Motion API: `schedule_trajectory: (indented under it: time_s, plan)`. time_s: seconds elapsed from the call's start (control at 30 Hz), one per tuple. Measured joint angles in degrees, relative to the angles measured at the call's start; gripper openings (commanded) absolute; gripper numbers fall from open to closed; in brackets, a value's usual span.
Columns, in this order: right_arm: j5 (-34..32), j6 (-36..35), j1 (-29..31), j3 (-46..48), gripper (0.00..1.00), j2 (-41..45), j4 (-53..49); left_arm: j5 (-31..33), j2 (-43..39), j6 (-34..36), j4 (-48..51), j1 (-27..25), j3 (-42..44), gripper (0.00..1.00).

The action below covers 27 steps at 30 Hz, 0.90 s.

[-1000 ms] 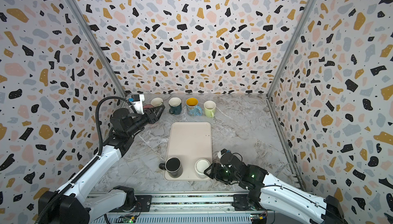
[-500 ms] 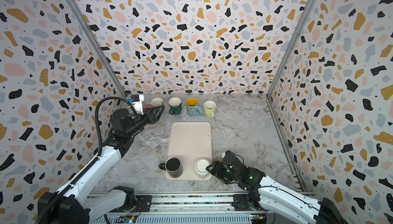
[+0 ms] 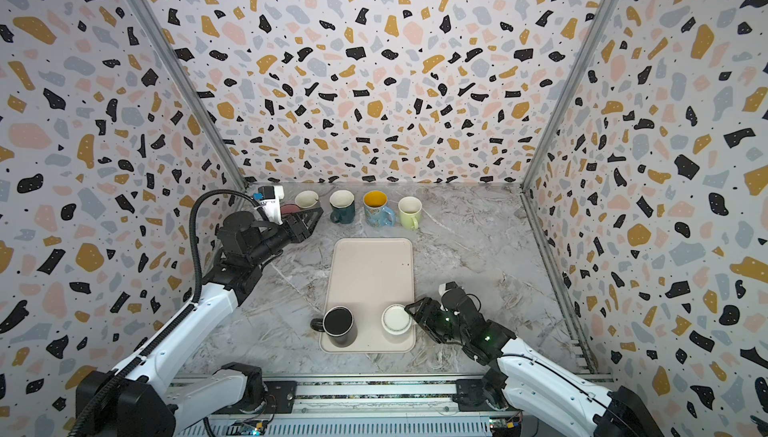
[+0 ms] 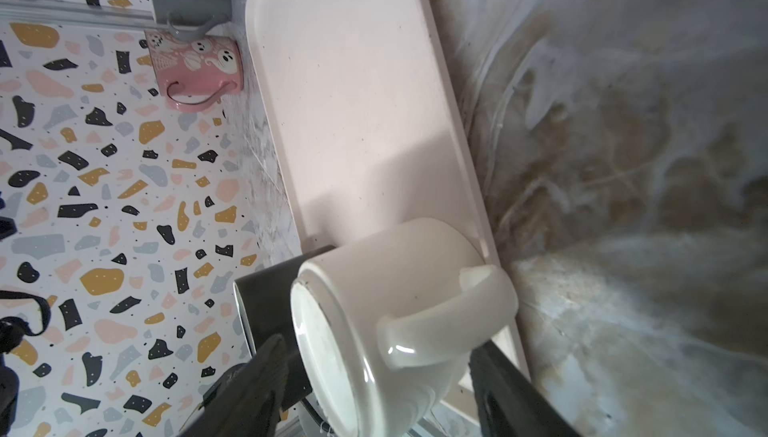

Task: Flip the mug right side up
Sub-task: 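Move the right gripper to the upside-down white mug on the tray, then close the right gripper on the white mug's handle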

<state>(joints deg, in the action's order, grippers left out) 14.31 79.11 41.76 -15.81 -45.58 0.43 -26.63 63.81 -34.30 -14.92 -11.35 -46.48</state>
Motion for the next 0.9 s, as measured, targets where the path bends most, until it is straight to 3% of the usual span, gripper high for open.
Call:
schedule_trajectory:
  time_s: [0.3, 0.9]
  plan:
    - [2.4, -0.8, -2.9, 0.0, 0.67, -7.1, 9.4, 0.2, 0.9, 0.3, 0.5, 0.0, 0.0, 0.55]
    - [8.3, -3.0, -8.7, 0.9, 0.57, -12.7, 16.6, 0.2, 2.2, 0.6, 1.0, 0.0, 0.0, 0.55]
